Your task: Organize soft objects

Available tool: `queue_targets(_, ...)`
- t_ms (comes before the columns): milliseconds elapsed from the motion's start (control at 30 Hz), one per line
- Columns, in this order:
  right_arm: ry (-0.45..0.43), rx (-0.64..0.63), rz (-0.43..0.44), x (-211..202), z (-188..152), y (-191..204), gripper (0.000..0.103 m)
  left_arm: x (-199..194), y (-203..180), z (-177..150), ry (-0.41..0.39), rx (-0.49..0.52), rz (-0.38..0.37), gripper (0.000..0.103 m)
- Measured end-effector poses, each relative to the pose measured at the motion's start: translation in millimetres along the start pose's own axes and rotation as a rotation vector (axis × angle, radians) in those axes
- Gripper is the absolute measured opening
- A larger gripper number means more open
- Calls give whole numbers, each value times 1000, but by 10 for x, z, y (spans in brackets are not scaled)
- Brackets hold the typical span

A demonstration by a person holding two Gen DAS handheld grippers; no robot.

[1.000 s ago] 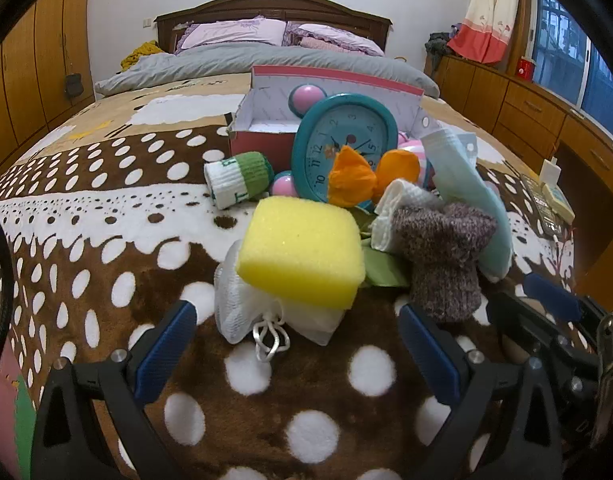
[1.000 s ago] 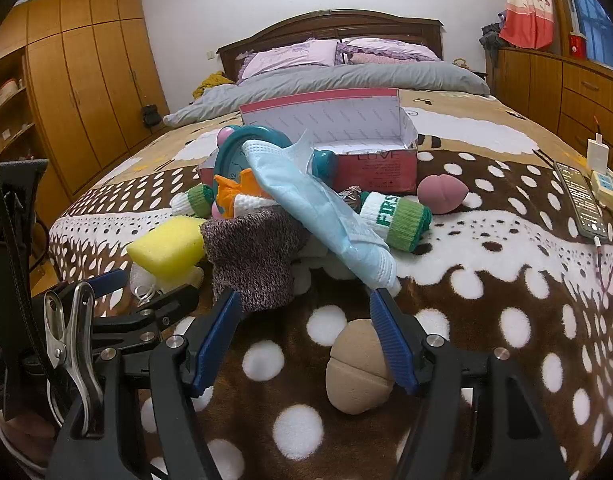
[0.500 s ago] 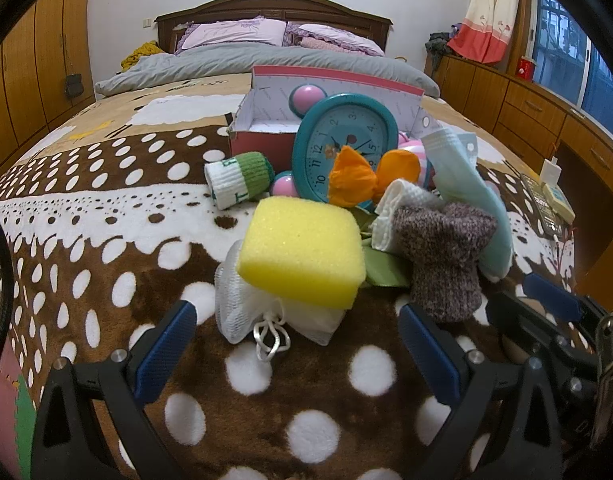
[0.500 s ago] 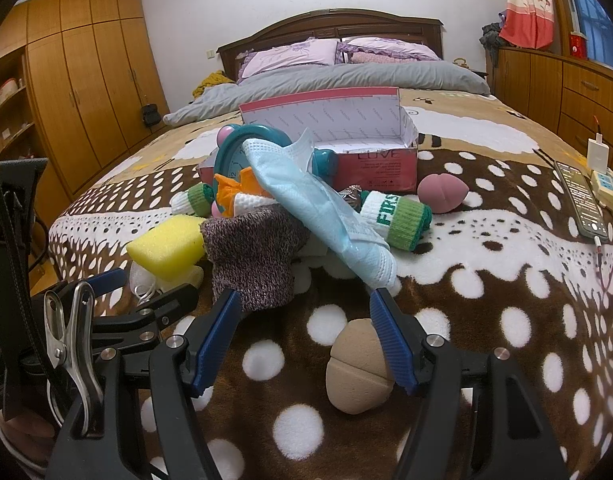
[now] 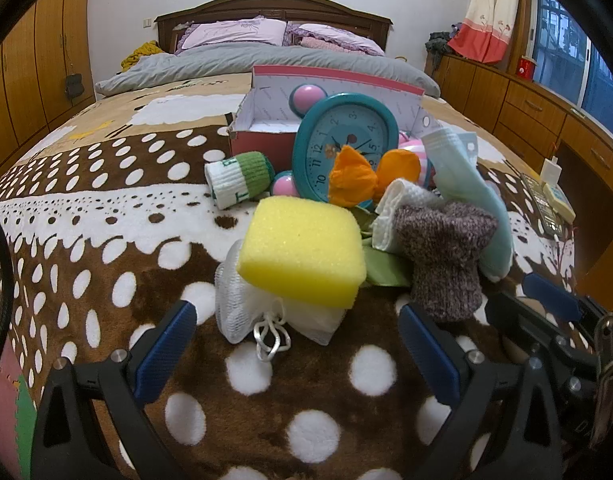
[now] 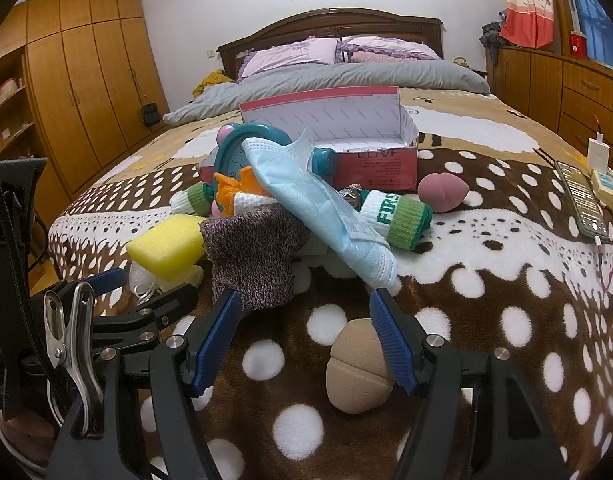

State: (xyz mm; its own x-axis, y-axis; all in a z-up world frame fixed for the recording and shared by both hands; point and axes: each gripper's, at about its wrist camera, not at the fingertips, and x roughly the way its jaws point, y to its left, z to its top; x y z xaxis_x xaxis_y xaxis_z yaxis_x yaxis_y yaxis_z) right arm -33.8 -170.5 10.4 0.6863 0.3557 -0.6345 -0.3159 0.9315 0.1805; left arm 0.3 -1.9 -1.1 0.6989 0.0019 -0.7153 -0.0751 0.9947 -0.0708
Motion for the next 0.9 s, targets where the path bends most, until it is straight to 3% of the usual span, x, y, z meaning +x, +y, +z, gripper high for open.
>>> queue_targets(900, 4, 0, -1, 18, 1, 6, 69, 5, 20, 5, -2, 2, 1, 102)
